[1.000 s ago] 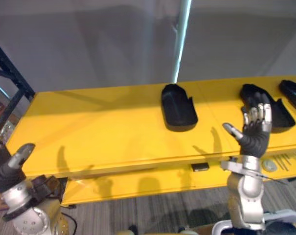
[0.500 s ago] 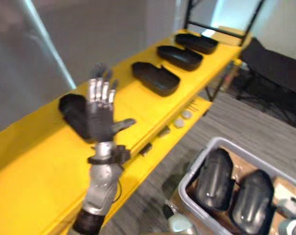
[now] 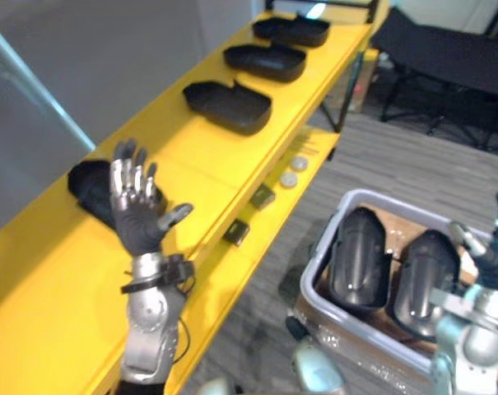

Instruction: Walk over and take plastic housings, then place them on the shelf

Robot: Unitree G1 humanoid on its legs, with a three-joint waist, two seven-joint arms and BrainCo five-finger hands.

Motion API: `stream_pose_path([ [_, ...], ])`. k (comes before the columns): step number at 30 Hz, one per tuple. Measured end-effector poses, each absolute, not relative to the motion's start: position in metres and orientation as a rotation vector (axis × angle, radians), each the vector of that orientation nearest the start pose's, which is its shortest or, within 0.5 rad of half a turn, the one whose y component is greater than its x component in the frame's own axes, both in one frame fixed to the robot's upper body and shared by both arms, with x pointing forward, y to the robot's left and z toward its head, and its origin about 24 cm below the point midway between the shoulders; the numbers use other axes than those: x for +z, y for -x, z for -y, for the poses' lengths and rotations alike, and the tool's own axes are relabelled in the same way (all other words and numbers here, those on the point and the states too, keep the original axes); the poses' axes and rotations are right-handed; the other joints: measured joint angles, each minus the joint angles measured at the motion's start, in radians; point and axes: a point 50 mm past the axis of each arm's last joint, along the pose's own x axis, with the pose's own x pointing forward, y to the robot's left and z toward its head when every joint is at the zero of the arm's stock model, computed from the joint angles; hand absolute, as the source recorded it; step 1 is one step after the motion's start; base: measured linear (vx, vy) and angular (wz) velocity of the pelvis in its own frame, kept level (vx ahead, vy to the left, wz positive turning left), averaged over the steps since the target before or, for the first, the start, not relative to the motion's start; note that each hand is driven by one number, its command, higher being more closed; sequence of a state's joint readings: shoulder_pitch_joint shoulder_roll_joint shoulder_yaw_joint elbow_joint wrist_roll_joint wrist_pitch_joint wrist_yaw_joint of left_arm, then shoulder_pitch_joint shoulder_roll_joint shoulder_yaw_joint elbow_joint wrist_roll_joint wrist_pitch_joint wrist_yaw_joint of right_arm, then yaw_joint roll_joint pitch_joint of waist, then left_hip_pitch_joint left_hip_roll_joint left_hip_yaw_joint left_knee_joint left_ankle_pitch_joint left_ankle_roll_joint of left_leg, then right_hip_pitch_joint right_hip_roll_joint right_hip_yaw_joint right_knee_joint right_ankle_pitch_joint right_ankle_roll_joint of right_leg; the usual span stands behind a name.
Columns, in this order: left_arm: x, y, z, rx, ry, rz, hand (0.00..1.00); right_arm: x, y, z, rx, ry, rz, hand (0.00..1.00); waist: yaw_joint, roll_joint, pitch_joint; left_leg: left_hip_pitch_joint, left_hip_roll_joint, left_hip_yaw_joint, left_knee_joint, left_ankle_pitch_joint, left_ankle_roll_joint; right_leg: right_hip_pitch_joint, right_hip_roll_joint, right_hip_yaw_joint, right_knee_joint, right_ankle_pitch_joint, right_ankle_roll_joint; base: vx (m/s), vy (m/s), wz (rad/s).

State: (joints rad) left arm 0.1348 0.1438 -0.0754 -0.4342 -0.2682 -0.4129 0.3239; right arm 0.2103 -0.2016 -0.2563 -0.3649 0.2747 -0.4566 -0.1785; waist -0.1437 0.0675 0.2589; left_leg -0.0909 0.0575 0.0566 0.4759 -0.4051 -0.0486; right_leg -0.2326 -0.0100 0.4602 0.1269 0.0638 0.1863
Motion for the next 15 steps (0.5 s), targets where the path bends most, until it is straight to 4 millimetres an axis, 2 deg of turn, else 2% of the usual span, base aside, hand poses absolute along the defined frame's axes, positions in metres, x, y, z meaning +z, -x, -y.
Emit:
stream_pose_path([
  [2, 0.153, -0.192, -0.182, 0.24, 0.276, 0.76, 0.0, 0.137, -0.197, 0.236, -0.318, -0.038, 0.664, 0.0, 0.029, -0.018, 0.015, -0.073, -0.018, -0.039, 0.067, 0.0, 0.008, -0.038, -0.02, -0.034, 0.016, 0.008, -0.007, -0.08, 0.056, 0.48],
  [4, 0.159, -0.191, -0.181, 0.213, 0.281, 0.799, 0.0, 0.132, -0.21, 0.234, -0.313, -0.044, 0.621, 0.0, 0.041, -0.015, 0.021, -0.109, -0.017, -0.053, 0.137, -0.02, 0.007, -0.058, -0.009, -0.047, 0.062, -0.001, 0.008, -0.04, 0.058, 0.24],
  [5, 0.165, -0.192, -0.177, 0.177, 0.288, 0.829, 0.0, 0.126, -0.214, 0.234, -0.339, -0.064, 0.584, 0.0, 0.066, -0.013, 0.024, -0.126, -0.012, -0.054, 0.199, -0.041, 0.003, -0.076, 0.005, -0.046, 0.113, -0.009, 0.018, -0.04, 0.083, -0.03],
  [6, 0.169, -0.191, -0.174, 0.156, 0.292, 0.847, 0.0, 0.123, -0.213, 0.233, -0.355, -0.075, 0.569, 0.0, 0.078, -0.011, 0.026, -0.132, -0.008, -0.054, 0.229, -0.051, 0.005, -0.082, 0.015, -0.045, 0.136, -0.011, 0.018, -0.04, 0.084, -0.26],
  [8, 0.178, -0.187, -0.168, 0.084, 0.289, 0.892, 0.0, 0.105, -0.196, 0.232, -0.43, -0.139, 0.495, 0.0, 0.081, -0.009, 0.035, -0.13, 0.016, -0.039, 0.308, -0.103, 0.026, -0.081, 0.05, -0.045, 0.183, -0.008, 0.02, -0.09, 0.106, -0.58],
  [9, 0.178, -0.187, -0.166, 0.071, 0.291, 0.883, 0.0, 0.094, -0.182, 0.231, -0.447, -0.192, 0.452, 0.0, 0.086, -0.012, 0.04, -0.113, 0.043, 0.011, 0.34, -0.134, 0.043, -0.081, 0.068, -0.059, 0.195, 0.014, 0.017, -0.15, 0.141, -0.92],
  [10, 0.176, -0.187, -0.167, 0.077, 0.294, 0.87, 0.0, 0.092, -0.178, 0.23, -0.443, -0.207, 0.443, 0.0, 0.089, -0.017, 0.044, -0.101, 0.056, 0.035, 0.351, -0.141, 0.053, -0.081, 0.067, -0.088, 0.19, 0.034, 0.007, -0.19, 0.128, -1.36],
  [11, 0.173, -0.187, -0.169, 0.1, 0.292, 0.843, 0.0, 0.09, -0.171, 0.228, -0.412, -0.196, 0.435, 0.0, 0.095, -0.019, 0.052, -0.083, 0.073, 0.094, 0.345, -0.146, 0.072, -0.07, 0.053, -0.179, 0.137, 0.113, -0.038, -0.27, 0.145, -1.32],
  [12, 0.171, -0.188, -0.17, 0.111, 0.285, 0.822, 0.0, 0.091, -0.167, 0.227, -0.388, -0.185, 0.443, 0.0, 0.093, -0.02, 0.06, -0.067, 0.079, 0.141, 0.329, -0.134, 0.093, -0.068, 0.026, -0.272, 0.146, 0.112, -0.066, -0.2, 0.09, -1.27],
  [13, 0.17, -0.188, -0.171, 0.122, 0.272, 0.815, 0.0, 0.093, -0.167, 0.226, -0.366, -0.182, 0.457, 0.0, 0.093, -0.027, 0.062, -0.054, 0.08, 0.167, 0.322, -0.127, 0.102, -0.073, 0.006, -0.332, 0.199, 0.077, -0.08, -0.2, 0.09, -1.1],
  [15, 0.164, -0.184, -0.183, 0.204, 0.189, 0.78, 0.0, 0.103, -0.178, 0.214, -0.261, -0.167, 0.509, 0.0, 0.104, -0.024, 0.063, -0.031, 0.099, 0.244, 0.299, -0.1, 0.109, -0.089, -0.069, -0.436, 0.449, -0.07, -0.109, -0.26, 0.099, -1.06],
])
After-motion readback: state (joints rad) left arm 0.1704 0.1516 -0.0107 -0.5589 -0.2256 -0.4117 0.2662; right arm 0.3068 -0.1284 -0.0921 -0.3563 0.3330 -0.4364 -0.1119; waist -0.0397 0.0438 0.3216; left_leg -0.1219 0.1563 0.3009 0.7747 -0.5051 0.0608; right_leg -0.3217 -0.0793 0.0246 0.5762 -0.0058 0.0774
